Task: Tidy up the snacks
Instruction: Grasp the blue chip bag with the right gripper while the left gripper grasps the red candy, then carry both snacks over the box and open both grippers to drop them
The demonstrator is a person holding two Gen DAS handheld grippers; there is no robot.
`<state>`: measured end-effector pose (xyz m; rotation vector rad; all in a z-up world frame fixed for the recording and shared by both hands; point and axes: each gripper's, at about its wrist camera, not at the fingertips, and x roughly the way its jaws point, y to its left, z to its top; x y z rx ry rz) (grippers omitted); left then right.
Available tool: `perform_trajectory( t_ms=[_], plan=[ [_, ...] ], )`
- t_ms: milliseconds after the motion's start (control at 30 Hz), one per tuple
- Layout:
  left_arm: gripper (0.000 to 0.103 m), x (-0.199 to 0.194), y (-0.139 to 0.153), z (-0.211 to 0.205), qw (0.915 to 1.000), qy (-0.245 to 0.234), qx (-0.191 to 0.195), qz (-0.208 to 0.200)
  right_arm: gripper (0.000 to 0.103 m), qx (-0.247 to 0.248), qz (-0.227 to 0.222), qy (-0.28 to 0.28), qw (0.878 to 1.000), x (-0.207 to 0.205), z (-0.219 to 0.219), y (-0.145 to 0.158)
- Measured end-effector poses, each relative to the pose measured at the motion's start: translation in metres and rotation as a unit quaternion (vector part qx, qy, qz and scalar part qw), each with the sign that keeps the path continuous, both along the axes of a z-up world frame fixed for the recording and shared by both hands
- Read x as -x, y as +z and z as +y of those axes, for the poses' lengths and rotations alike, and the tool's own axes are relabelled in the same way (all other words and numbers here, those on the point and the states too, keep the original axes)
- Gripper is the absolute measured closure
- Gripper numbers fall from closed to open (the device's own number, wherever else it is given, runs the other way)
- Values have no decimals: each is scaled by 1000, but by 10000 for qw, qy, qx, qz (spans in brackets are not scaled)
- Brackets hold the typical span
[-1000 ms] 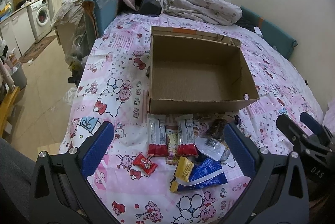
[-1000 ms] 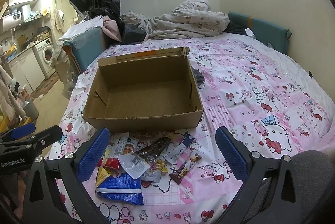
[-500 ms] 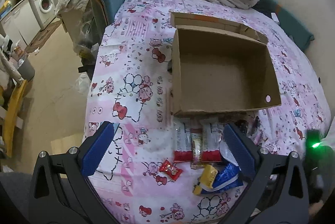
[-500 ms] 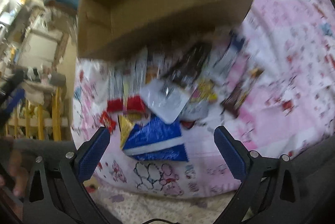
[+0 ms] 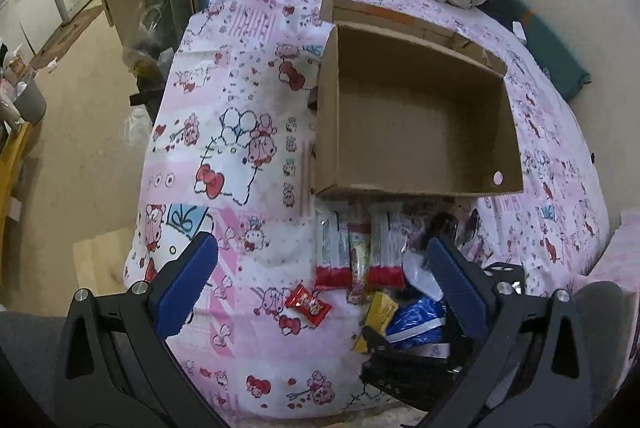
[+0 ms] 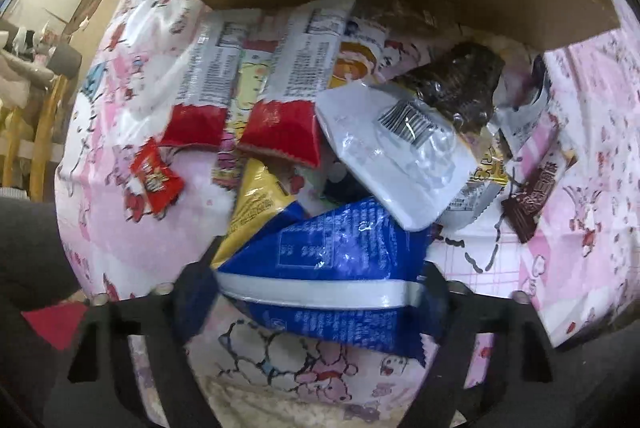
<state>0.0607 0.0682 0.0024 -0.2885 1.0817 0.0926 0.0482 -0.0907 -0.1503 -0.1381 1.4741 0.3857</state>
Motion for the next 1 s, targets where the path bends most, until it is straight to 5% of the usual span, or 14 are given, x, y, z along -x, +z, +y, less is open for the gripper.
perform_trajectory(
  t_ms=[167,367,467,600,700,1000],
  plan=[
    [0,3,-8,12,9997,-5,136,186,25,-175,-15,-212,9996,18,-15,34],
    [4,17,-37,36,9934,646,582,748,25,-947,-362,-395,9941,21,-43,94],
    [14,21,-59,34,9860,872,872,1122,24,-1447,-647,-577,9857,9,-65,126],
    [32,16,-91,11,9806,979,785,1503,24,-1774,-978,-664,9770,-7,-90,151],
    [60,10,-113,3,9747,1201,784,1713,24,-1864,-1112,-730,9734,-23,-100,160],
    [62,-7,-152,-19,9653,1458,452,2118,24,-2083,-1078,-843,9684,-53,-128,144]
  ],
)
